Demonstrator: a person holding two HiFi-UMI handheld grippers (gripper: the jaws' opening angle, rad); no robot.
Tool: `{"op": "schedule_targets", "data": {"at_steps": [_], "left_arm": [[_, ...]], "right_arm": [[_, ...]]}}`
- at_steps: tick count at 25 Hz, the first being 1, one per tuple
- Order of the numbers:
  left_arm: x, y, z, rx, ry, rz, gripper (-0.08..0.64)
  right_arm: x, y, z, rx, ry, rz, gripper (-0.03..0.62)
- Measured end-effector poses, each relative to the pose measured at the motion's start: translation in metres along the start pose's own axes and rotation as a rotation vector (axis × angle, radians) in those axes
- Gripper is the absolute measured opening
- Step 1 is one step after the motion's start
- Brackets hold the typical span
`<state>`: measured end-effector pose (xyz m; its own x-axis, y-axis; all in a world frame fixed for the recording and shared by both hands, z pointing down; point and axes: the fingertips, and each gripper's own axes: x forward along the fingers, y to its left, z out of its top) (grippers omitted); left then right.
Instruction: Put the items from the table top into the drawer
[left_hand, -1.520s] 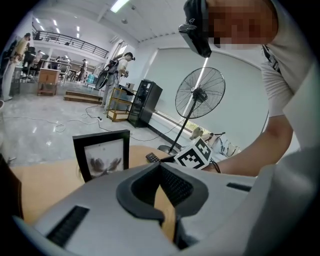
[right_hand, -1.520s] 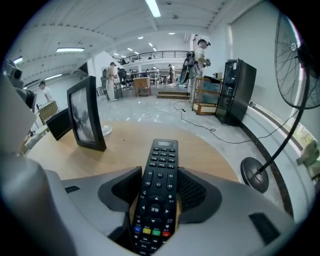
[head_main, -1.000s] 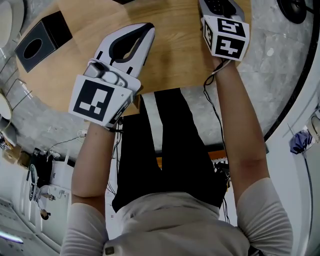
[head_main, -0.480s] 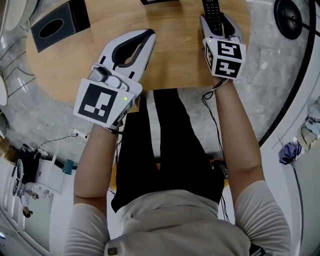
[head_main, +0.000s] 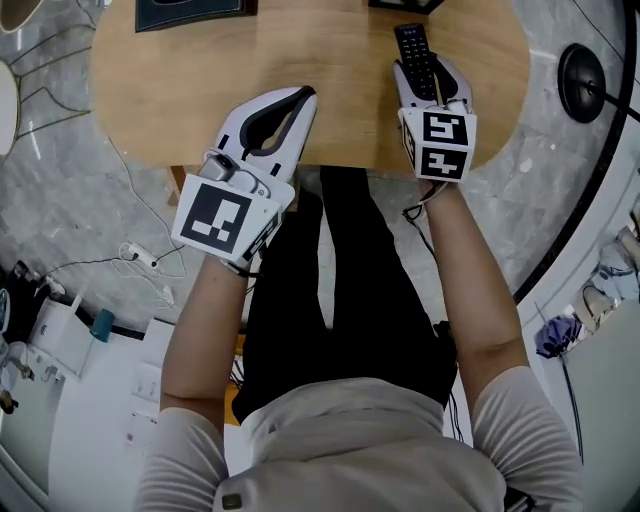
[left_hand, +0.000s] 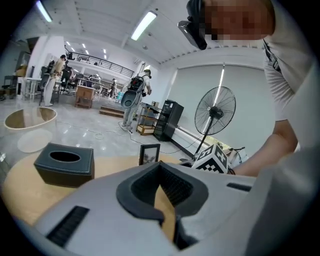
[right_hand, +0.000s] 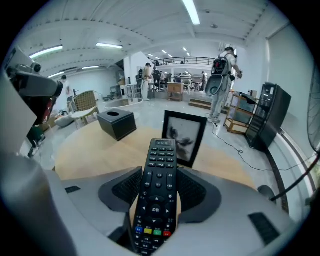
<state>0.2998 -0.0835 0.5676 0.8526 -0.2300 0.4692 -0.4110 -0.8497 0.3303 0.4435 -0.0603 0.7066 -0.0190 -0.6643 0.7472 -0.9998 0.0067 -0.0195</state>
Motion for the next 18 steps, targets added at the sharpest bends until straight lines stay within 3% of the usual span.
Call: {"op": "schedule_targets", "data": {"at_steps": [7, 12, 18], "left_arm": [[-0.099, 0.044, -0.036, -0.069, -0.034, 0.154, 0.009], [-0.17, 0.071, -0.072, -0.117, -0.078, 0.229, 0.009], [-0.247, 0.095, -0.12, -0.218, -0.119, 0.371, 0.009]], "right_arm": [[0.012, 0.12, 0.016, -0.133, -0.001, 0.137, 0.233], [0.016, 0.21, 0.008, -0.214, 0.019, 0.224, 0.233], [0.023, 0.307, -0.01, -0.344, 0.049, 0.344, 0.233]]}}
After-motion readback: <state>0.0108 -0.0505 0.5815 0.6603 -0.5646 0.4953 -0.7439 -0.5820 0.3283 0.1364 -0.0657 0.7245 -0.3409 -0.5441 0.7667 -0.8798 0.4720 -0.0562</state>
